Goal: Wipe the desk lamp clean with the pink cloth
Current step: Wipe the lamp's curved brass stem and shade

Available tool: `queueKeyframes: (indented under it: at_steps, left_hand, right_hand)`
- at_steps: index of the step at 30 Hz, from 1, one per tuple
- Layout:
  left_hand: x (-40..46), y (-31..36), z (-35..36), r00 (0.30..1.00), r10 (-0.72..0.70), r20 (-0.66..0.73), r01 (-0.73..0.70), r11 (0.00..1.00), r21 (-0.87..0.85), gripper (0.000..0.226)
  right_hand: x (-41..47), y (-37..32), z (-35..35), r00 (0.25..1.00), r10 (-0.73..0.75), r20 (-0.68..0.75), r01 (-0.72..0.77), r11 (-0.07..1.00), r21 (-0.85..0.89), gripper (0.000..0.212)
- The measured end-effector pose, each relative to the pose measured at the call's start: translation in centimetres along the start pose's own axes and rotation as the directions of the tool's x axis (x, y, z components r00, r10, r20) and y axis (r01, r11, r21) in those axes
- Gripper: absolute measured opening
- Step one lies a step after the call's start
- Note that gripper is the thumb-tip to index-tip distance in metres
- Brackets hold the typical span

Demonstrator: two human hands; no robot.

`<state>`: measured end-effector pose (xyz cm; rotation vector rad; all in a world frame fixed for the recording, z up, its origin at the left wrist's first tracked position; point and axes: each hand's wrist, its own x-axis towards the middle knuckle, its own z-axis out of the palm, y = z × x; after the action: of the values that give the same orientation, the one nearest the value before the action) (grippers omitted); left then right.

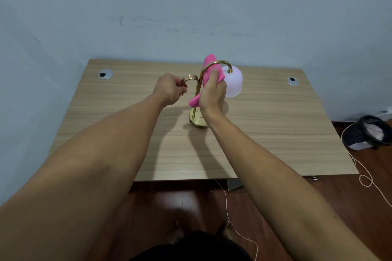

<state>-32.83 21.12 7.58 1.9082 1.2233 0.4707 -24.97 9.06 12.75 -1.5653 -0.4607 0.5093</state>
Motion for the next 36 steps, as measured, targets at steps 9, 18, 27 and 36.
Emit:
queueKeyframes:
  at_steps: [9, 18, 27, 36]
  left_hand:
    - [0.1, -0.3, -0.1, 1.000, 0.000, 0.010, 0.000, 1.000, -0.020, 0.007]
    - [-0.6, -0.8, 0.3, 0.998, -0.053, 0.017, 0.055, 0.984, -0.171, 0.009]
    - [-2.4, -2.2, 0.4, 1.000, -0.002, -0.003, 0.001, 0.982, -0.189, 0.013]
    - [-2.2, -2.7, 0.4, 1.000, 0.004, -0.012, -0.006, 0.985, -0.171, 0.013]
  right_hand:
    - [1.0, 7.0, -1.2, 0.962, 0.156, 0.223, -0.016, 0.851, -0.525, 0.045]
    - [-2.0, 5.3, -0.8, 0.900, -0.436, 0.013, 0.433, 0.892, -0.132, 0.049]
    - [0.2, 6.3, 0.1, 0.672, -0.436, 0.599, 0.741, 0.377, -0.557, 0.059]
    - [-1.2, 4.9, 0.2, 0.672, -0.348, 0.654, 0.733, 0.438, -0.520, 0.060]
